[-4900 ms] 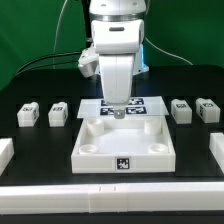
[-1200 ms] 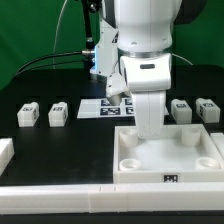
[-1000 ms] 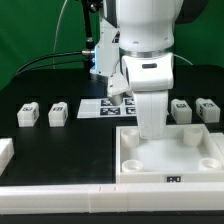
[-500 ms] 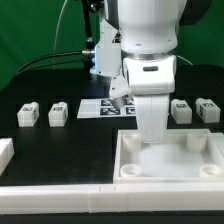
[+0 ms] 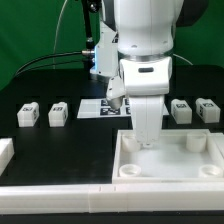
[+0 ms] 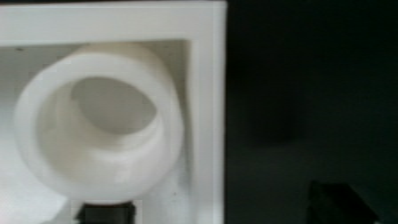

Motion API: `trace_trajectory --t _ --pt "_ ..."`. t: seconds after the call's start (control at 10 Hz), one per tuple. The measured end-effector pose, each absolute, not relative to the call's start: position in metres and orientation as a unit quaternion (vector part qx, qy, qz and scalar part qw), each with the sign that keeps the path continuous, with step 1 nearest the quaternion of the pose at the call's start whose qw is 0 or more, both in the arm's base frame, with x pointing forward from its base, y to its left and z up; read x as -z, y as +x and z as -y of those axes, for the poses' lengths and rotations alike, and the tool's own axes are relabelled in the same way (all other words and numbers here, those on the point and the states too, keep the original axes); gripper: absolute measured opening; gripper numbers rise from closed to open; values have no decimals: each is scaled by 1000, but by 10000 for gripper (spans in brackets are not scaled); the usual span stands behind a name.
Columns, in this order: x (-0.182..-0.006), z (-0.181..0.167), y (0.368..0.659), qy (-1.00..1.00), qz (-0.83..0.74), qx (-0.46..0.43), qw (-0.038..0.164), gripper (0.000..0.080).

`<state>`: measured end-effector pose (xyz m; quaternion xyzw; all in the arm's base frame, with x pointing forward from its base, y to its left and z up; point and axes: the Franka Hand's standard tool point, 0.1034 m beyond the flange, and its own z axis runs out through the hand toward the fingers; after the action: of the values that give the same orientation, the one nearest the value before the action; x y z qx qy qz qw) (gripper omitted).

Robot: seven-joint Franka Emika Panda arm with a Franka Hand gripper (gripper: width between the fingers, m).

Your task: Assemble one leg

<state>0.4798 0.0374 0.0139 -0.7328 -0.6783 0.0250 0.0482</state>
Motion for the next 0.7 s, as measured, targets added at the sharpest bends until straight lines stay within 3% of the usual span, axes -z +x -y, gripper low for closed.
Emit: trace_trajectory --t 0.1,0.2,0.3,0.7 --pt "-14 -38 480 -733 678 -25 48 528" --pt "-14 -40 479 -736 675 -26 48 624" --pt "-14 -42 478 -737 674 -26 49 642" --pt "-17 -52 478 -750 660 -25 48 649"
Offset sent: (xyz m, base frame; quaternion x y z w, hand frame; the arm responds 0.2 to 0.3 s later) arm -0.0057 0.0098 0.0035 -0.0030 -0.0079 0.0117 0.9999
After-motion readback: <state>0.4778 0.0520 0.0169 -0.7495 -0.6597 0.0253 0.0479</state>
